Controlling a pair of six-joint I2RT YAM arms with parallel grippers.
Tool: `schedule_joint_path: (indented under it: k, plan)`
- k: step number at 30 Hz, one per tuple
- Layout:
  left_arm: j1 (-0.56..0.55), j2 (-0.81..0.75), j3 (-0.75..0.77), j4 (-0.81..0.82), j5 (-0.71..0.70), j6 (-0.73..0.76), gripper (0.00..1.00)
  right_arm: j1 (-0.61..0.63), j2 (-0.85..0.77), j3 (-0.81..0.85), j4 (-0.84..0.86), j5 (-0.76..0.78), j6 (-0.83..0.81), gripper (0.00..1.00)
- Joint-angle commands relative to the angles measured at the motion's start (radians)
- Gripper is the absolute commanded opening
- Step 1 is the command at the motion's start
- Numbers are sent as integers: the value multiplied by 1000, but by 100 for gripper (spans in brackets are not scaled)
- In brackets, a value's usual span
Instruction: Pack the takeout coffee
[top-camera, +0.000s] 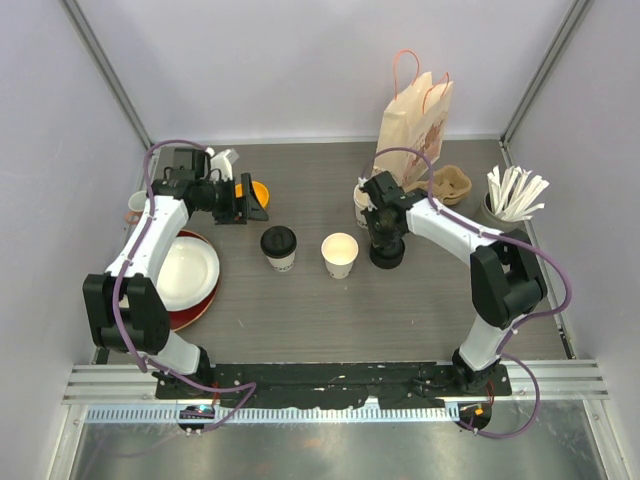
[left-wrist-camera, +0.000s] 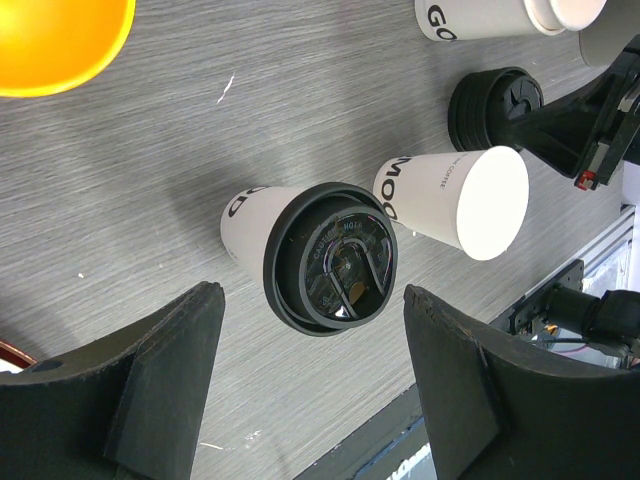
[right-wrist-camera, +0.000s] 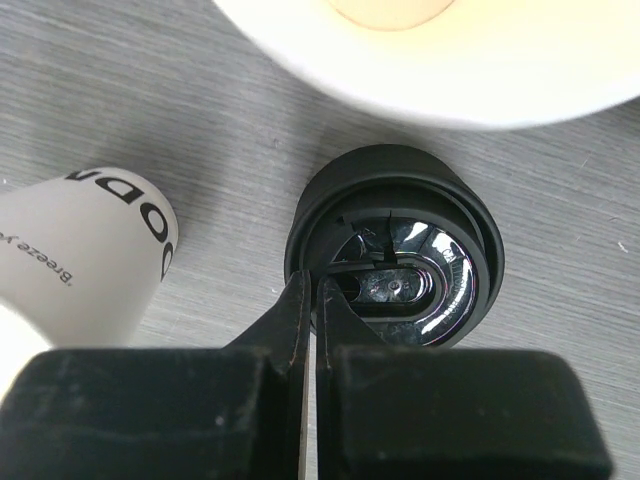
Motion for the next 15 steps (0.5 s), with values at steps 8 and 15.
schedule_joint_path:
  k: [8, 15]
  plan:
    - [-3, -18, 48, -3, 21, 15, 77, -10, -90, -5, 68, -4, 22, 1]
    - [-3, -19, 45, -2, 24, 18, 77, -16, -105, -5, 43, 74, 21, 1]
